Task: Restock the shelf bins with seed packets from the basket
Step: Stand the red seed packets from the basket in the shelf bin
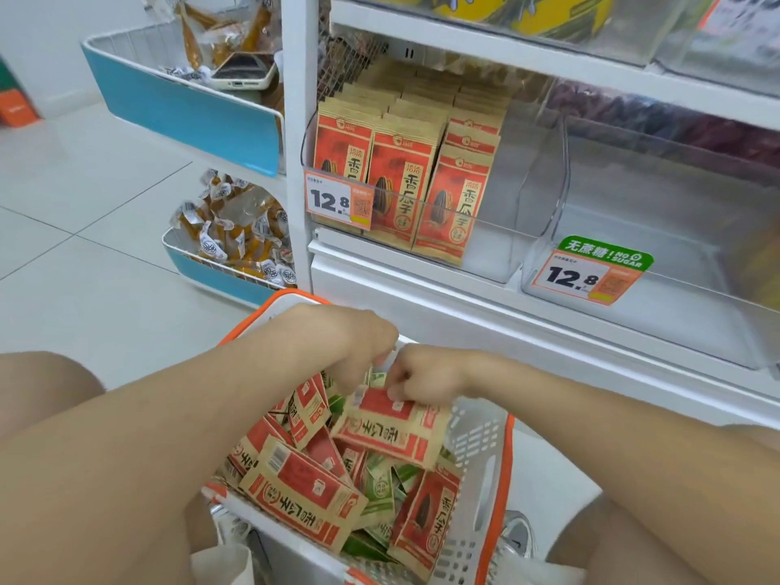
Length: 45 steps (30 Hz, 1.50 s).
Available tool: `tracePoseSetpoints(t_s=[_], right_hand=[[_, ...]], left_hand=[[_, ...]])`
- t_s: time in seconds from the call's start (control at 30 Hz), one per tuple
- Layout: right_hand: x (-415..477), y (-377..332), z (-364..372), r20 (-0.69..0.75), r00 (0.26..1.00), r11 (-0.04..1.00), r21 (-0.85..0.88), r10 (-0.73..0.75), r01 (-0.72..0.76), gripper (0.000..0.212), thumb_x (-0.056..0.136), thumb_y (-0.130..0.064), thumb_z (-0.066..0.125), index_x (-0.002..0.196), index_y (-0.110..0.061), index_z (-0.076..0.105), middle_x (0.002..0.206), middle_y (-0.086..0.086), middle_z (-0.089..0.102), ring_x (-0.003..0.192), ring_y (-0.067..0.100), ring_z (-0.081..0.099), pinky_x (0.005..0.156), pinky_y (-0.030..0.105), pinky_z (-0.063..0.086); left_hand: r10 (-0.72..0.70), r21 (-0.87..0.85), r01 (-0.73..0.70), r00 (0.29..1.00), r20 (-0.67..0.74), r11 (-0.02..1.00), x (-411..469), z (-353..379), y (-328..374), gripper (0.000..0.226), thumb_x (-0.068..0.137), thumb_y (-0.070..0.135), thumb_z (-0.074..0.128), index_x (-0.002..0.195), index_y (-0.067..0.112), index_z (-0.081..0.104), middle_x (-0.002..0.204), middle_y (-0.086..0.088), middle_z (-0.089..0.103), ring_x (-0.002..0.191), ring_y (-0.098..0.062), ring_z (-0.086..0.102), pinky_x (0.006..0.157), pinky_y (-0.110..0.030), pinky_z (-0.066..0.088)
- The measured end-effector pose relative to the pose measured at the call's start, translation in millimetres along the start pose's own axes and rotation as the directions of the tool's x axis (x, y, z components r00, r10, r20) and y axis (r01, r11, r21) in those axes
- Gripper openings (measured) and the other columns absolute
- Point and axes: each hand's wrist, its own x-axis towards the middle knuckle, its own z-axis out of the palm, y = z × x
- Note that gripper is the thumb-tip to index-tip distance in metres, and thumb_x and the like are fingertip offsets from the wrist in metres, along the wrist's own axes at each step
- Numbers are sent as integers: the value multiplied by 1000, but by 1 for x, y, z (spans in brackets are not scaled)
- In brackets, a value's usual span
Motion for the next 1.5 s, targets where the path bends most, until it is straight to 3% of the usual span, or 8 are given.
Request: tracePoseSetpoints(t_s=[0.13,0.27,0.53,0.73,0.9,1.2,1.3,1.5], right_hand=[[-10,-1,-43,-241,945,944,299,219,-142,28,103,-5,46,97,2,73,65,10,65,46,17,57,41,18,40],[-22,-2,-64,-93,944,688,708,316,-160,30,101,3,36,96,7,66,61,13,61,41,15,53,43,21,40],[-55,-8,-86,-314,916,571,812,249,123,82,94,-84,28,112,-14,67,93,15,79,83,32,78,77,37,57],[-44,-19,-73,-798,602,810,368,25,456,36,103,-52,56,85,-24,71,70,-13,70,64,11,64,64,34,50],[-42,-29,-79,-838,538,662,352,-92,662,32,98,-49,65,120,-26,66,113,-6,78,102,16,76,88,43,59],[-85,-18,-145,-987,-97,879,-156,-126,450,22,106,-36,59,111,-14,57,79,-13,65,66,9,55,64,39,44],[-71,3,-162,-994,-25,946,-111,-109,305,25,105,-42,58,110,-18,55,80,-6,69,70,21,61,66,42,48],[-37,11,-171,-845,521,978,192,120,86,13,89,-38,77,92,-27,71,86,-3,75,94,31,73,84,49,62]], left_hand=[[62,-150,-70,996,-59,986,8,-1,-13,94,64,37,98,135,27,37,115,2,57,104,-23,61,85,-41,55],[49,-273,-149,939,-341,950,12,-6,-14,49,91,25,79,131,21,52,115,-2,62,97,-21,56,77,-35,48],[-221,-721,-354,790,-571,595,21,-17,-30,29,106,33,54,132,21,60,123,0,71,117,-22,66,105,-48,53],[-508,-742,-514,542,-669,429,19,-23,-18,46,114,44,31,110,19,69,102,-2,76,98,-22,72,92,-47,58],[-664,-693,-511,279,-694,509,15,-32,-8,52,114,44,26,99,17,68,87,4,72,83,-15,68,77,-39,54],[-604,-650,-561,303,-737,512,17,-50,-1,15,111,19,42,112,20,57,102,2,67,95,-15,64,88,-42,54],[-528,-645,-476,371,-764,598,21,-48,0,24,101,3,50,117,20,54,113,4,55,105,-17,57,97,-36,49],[-472,-646,-408,453,-757,644,25,-49,4,27,96,4,53,112,25,56,109,16,40,111,-19,53,102,-38,46]])
